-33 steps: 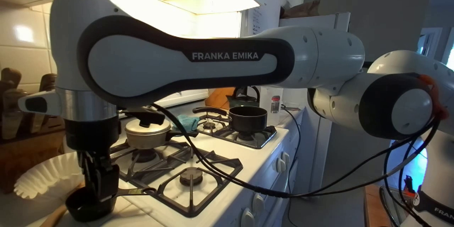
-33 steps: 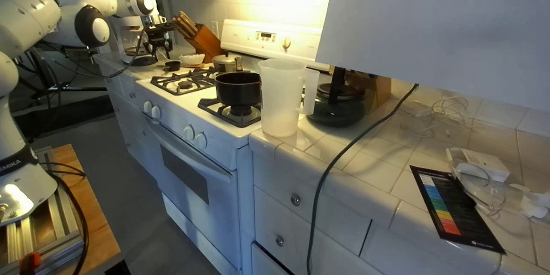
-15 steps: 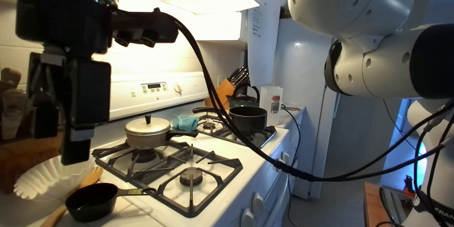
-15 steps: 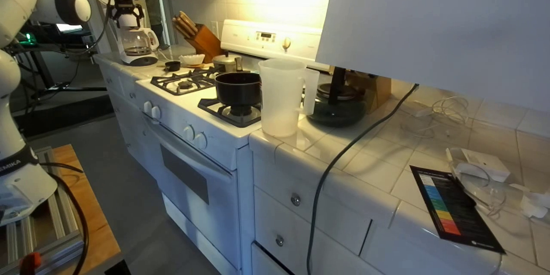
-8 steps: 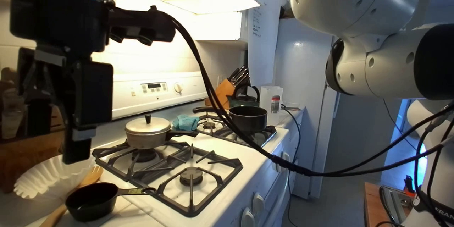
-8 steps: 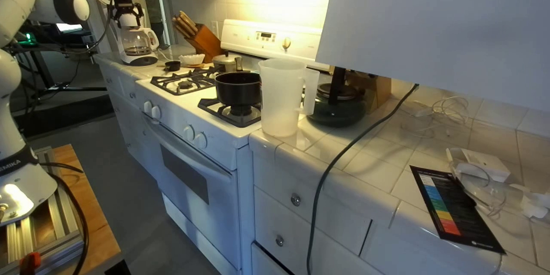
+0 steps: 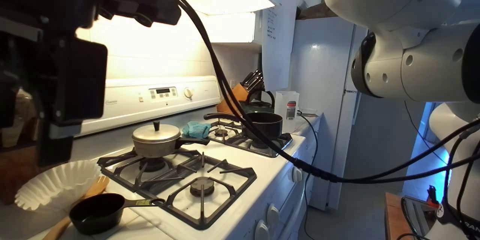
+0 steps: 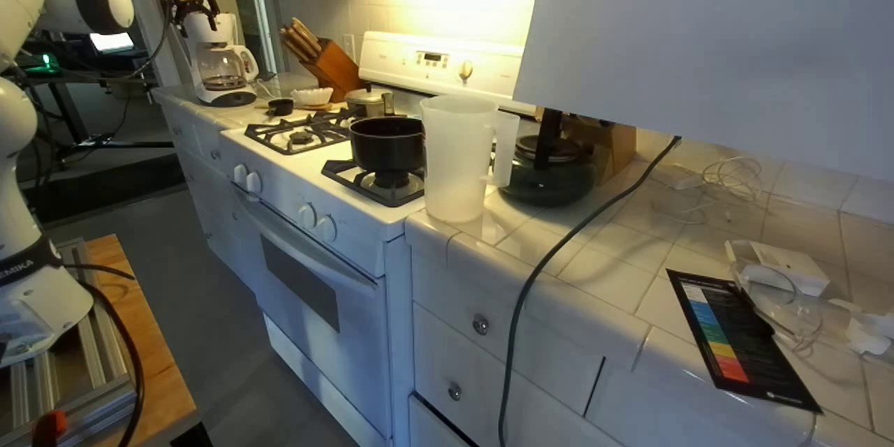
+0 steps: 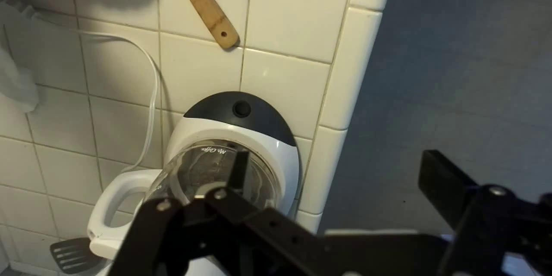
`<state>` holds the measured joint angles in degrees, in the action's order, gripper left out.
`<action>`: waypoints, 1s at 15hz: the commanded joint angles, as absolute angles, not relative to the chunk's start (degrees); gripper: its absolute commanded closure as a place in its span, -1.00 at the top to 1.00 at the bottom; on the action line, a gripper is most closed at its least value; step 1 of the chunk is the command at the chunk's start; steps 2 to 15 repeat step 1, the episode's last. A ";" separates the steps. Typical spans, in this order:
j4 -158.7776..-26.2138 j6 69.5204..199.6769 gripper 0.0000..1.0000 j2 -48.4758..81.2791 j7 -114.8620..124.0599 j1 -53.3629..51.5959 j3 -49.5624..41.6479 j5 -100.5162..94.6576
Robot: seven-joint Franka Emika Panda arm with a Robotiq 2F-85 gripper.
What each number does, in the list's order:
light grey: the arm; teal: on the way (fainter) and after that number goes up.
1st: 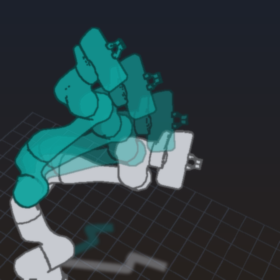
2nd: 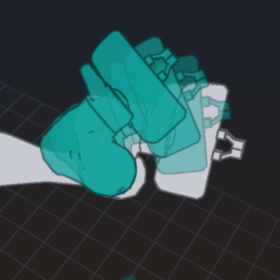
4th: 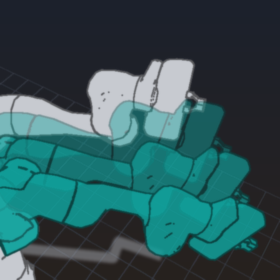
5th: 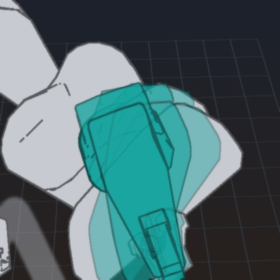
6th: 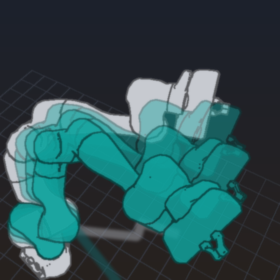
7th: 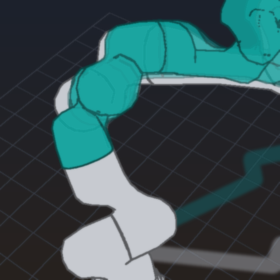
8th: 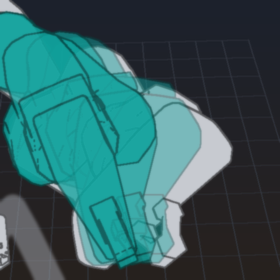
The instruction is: Pick up the scooper, wipe it against the towel, then put it on the left counter
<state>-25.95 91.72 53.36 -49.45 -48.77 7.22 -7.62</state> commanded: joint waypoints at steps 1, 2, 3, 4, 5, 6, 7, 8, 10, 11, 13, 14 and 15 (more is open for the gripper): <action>-27.04 92.10 1.00 52.69 -49.52 -48.69 7.08 -7.54; -27.04 92.10 1.00 52.69 -49.52 -48.69 7.08 -7.54; -27.04 92.10 1.00 52.69 -49.52 -48.69 7.08 -7.54; -27.04 92.10 1.00 52.69 -49.52 -48.69 7.08 -7.54; -27.04 92.10 1.00 52.69 -49.52 -48.69 7.08 -7.54; -27.04 92.10 1.00 52.69 -49.52 -48.69 7.08 -7.54; -27.04 92.10 1.00 52.69 -49.52 -48.69 7.08 -7.54; -27.04 92.10 1.00 52.69 -49.52 -48.69 7.08 -7.54; -27.04 92.10 1.00 52.69 -49.52 -48.69 7.08 -7.54; -27.04 92.10 1.00 52.69 -49.52 -48.69 7.08 -7.54; -27.04 92.10 1.00 52.69 -49.52 -48.69 7.08 -7.54; -27.04 92.10 1.00 52.69 -49.52 -48.69 7.08 -7.54; -27.04 92.10 1.00 52.69 -49.52 -48.69 7.08 -7.54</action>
